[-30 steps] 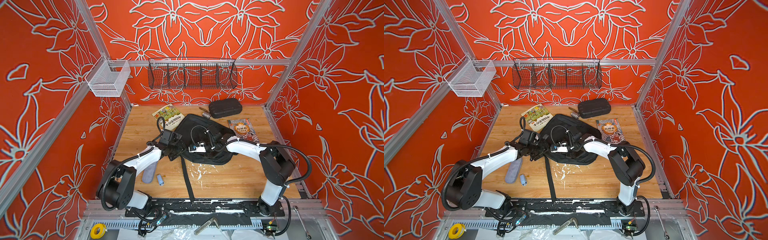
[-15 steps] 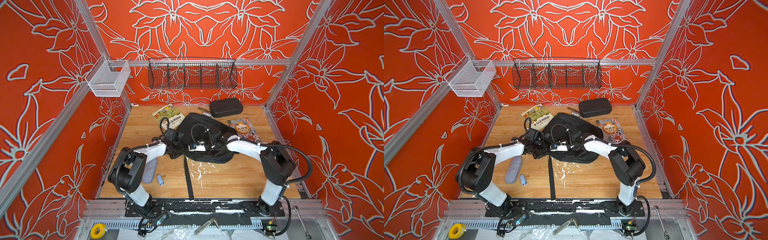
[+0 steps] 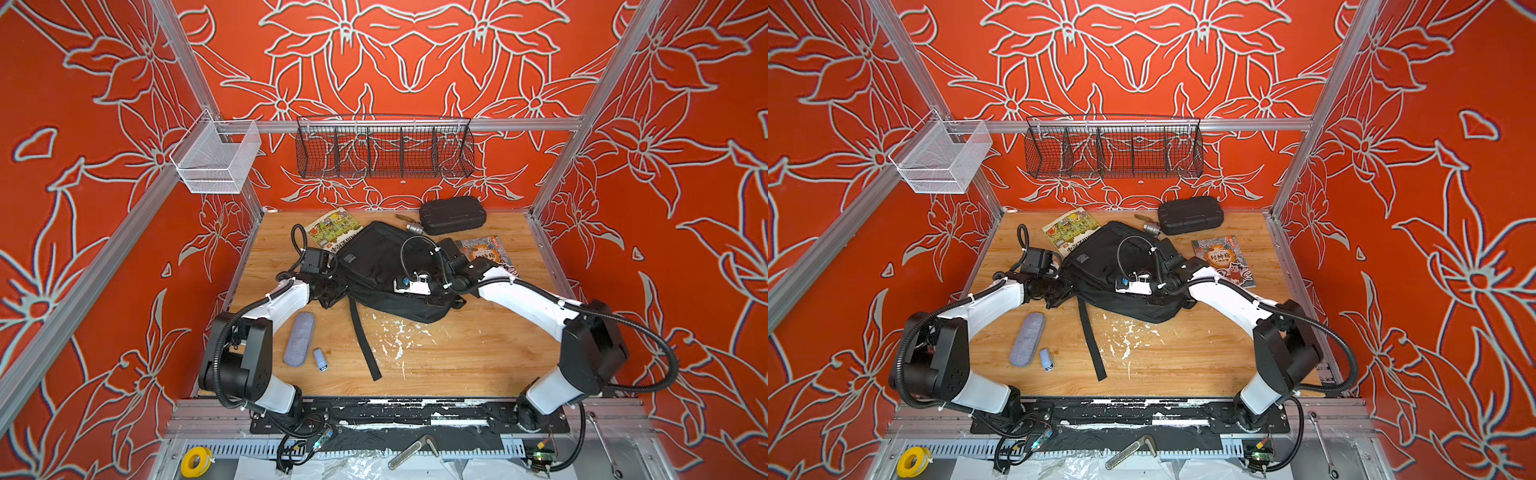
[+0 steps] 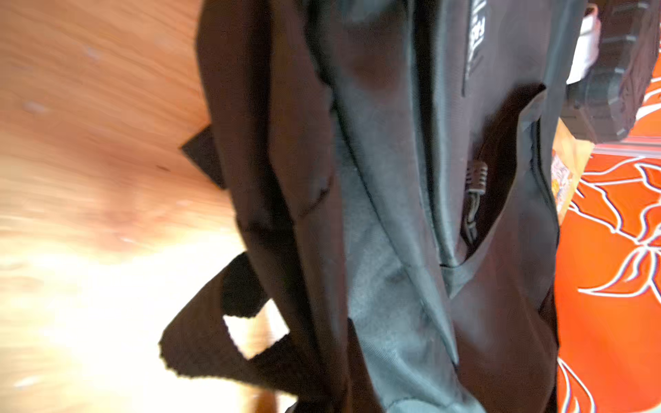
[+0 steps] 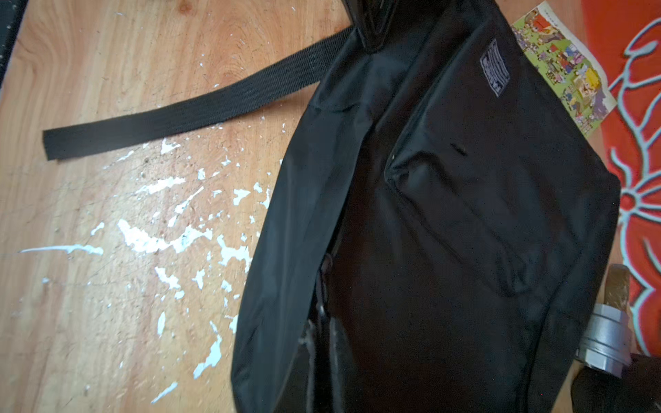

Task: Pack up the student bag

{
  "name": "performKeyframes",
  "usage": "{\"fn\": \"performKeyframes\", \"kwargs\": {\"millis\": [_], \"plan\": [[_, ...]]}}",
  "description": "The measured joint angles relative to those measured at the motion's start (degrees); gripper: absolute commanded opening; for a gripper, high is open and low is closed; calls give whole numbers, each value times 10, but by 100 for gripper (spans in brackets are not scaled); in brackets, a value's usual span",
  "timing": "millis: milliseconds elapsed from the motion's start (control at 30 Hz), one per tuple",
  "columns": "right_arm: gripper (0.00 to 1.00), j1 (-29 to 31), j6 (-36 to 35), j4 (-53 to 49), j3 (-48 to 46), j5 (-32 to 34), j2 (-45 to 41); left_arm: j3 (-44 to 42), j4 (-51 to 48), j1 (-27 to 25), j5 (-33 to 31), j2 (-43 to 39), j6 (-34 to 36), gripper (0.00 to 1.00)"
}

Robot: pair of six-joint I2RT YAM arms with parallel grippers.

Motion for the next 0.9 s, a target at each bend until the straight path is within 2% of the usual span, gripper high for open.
{"fn": "performKeyframes", "kwargs": {"millis": [133,167,200,233,400,567,700,900], "plan": [[0,-22,-6,-16,-21,0,-23,29,-42,27,3,2,40,0],[0,-29,-6,-17,-28,0,-30,41,-53,31,5,5,50,11],[0,-34,-6,-17,-35,-2,-35,56,-64,34,9,10,61,34],[0,-37,-6,-18,-40,-3,-41,68,-72,35,10,15,69,46],[0,-34,26,-19,-37,-14,-40,109,-103,24,14,19,72,77],[0,-7,72,-12,-11,-23,-13,113,-148,-14,14,-40,46,83],[0,12,105,2,-10,-37,-6,83,-134,-60,21,-102,-15,84],[0,40,146,27,-9,-42,-3,62,-67,-157,47,-64,-123,84]]}}
